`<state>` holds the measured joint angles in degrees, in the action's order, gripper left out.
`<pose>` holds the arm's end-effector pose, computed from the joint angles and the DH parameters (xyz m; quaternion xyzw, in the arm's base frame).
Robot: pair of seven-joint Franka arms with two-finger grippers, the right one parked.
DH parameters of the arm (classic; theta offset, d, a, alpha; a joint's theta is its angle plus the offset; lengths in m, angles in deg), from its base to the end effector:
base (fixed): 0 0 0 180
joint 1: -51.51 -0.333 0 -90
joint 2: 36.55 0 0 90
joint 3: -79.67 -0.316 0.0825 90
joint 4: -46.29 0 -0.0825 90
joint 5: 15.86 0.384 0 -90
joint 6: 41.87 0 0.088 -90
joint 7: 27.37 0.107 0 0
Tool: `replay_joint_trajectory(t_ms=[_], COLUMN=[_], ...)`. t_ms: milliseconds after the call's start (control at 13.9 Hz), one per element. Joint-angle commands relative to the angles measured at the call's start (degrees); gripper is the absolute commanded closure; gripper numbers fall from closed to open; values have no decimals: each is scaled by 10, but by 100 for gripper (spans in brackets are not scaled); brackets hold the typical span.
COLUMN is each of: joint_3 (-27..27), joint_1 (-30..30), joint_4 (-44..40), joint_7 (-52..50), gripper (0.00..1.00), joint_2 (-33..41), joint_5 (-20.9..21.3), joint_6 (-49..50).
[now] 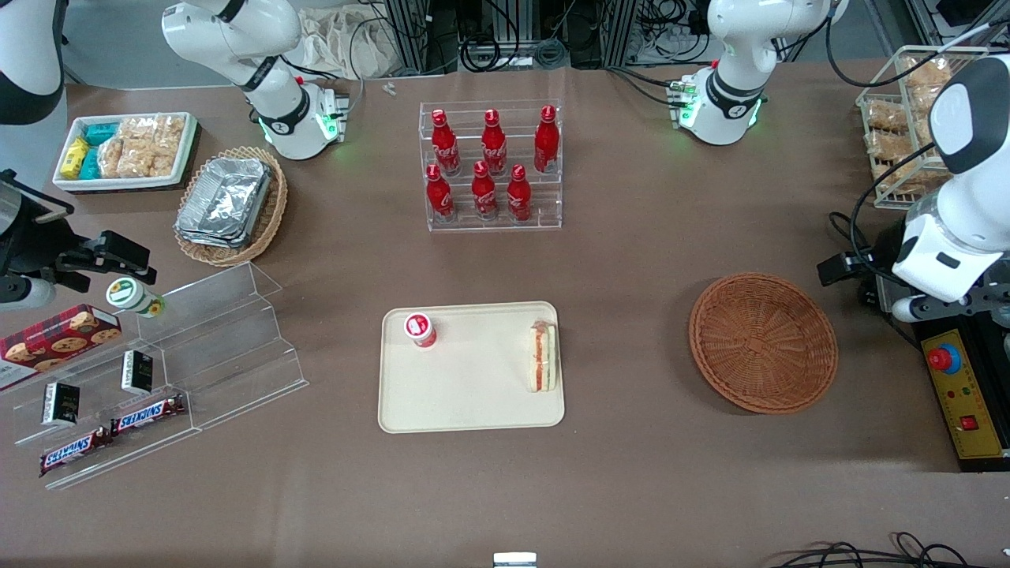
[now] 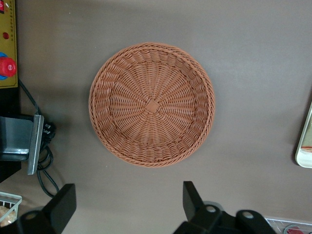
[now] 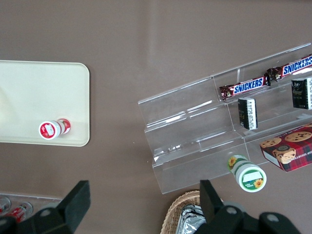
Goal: Place sandwich from basket to tray
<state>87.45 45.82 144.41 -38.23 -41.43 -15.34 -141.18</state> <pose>0.5823 -0.0179 0.5228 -0.9966 -0.0756 0.0317 0.0023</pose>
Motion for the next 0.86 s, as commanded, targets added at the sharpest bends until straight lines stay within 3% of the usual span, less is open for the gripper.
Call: replay_joint_trajectory(t_ms=[0, 792], joint_3=[-18, -17], joint_1=[15, 17], joint_4=[-16, -100], joint_7=[11, -7], gripper=[1, 1], joint_2=[-3, -65], joint_5=[-10, -6], joint_6=[9, 25])
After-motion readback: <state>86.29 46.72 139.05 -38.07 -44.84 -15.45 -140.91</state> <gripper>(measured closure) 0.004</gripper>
